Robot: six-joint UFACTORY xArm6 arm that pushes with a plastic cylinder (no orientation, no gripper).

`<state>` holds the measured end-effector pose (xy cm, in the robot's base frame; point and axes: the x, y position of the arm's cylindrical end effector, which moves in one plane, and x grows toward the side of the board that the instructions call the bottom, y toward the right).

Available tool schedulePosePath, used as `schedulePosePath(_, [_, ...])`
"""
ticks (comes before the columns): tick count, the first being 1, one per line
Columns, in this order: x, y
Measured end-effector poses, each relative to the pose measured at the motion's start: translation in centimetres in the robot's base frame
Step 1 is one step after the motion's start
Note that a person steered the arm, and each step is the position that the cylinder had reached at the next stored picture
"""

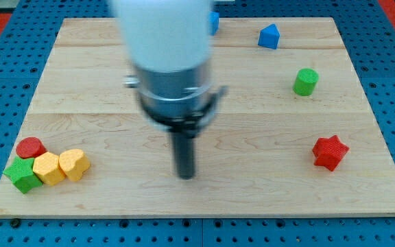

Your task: Push the red star diagonally bottom left to the green circle

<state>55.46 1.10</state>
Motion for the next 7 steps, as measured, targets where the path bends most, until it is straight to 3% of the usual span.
schedulePosePath(1, [-3.5, 7.7])
schedulePosePath(2, [-8.7, 10.3])
schedulePosePath(3, [-8.6, 18.5])
schedulePosePath(4, [-5.3, 24.4])
schedulePosePath(5, [-1.5, 21.6])
schedulePosePath(7, [-1.1, 14.2])
